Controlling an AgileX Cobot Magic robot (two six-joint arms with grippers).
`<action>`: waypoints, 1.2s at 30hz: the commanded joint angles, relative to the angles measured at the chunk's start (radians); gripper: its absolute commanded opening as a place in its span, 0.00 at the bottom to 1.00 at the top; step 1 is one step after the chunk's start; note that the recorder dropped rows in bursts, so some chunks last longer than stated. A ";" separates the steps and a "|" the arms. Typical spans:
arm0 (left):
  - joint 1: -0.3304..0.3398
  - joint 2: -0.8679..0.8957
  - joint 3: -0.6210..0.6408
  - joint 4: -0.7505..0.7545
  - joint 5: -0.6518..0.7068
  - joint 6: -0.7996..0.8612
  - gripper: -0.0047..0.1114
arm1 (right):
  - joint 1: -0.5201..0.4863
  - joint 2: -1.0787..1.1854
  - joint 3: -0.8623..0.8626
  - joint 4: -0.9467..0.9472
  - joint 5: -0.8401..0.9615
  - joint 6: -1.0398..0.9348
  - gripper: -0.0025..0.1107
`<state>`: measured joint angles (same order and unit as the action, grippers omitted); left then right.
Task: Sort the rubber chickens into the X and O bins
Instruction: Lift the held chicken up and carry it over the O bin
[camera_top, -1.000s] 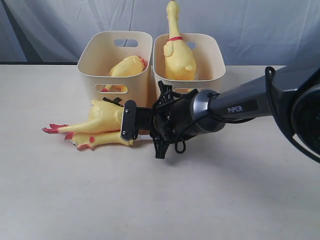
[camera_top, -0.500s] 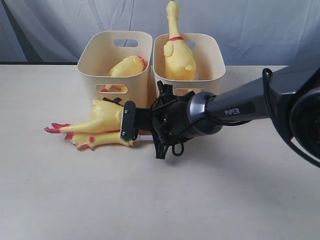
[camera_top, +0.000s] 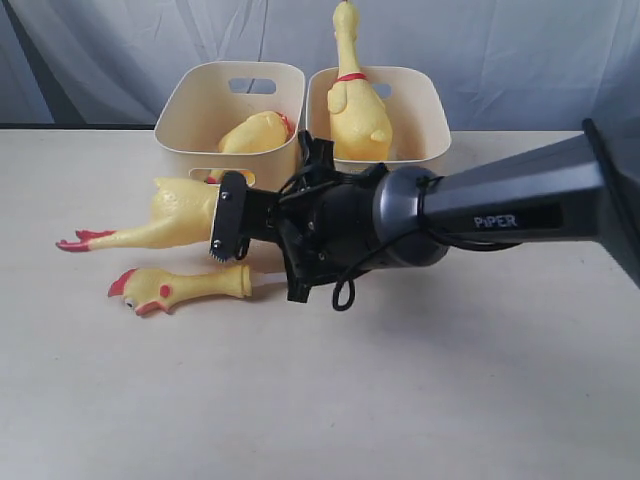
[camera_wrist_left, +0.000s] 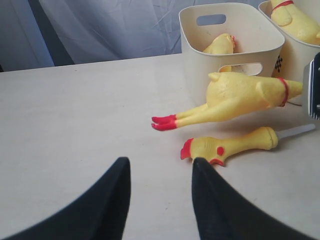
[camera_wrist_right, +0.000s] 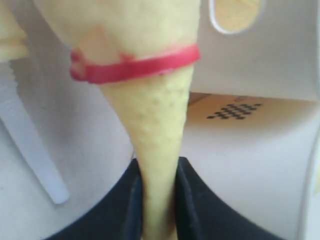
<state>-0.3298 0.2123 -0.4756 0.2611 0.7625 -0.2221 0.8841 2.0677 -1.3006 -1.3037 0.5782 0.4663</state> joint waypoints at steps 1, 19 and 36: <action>-0.001 -0.008 0.004 -0.003 -0.010 -0.001 0.38 | 0.003 -0.061 -0.001 0.075 0.040 -0.042 0.01; -0.001 -0.008 0.004 0.002 -0.014 -0.001 0.38 | 0.007 -0.266 -0.001 0.508 0.045 -0.395 0.01; -0.001 -0.008 0.004 0.001 -0.016 -0.001 0.38 | -0.095 -0.483 -0.001 0.318 0.138 -0.403 0.01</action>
<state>-0.3298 0.2123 -0.4756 0.2611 0.7607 -0.2221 0.8290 1.6166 -1.2988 -0.9439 0.7080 0.0451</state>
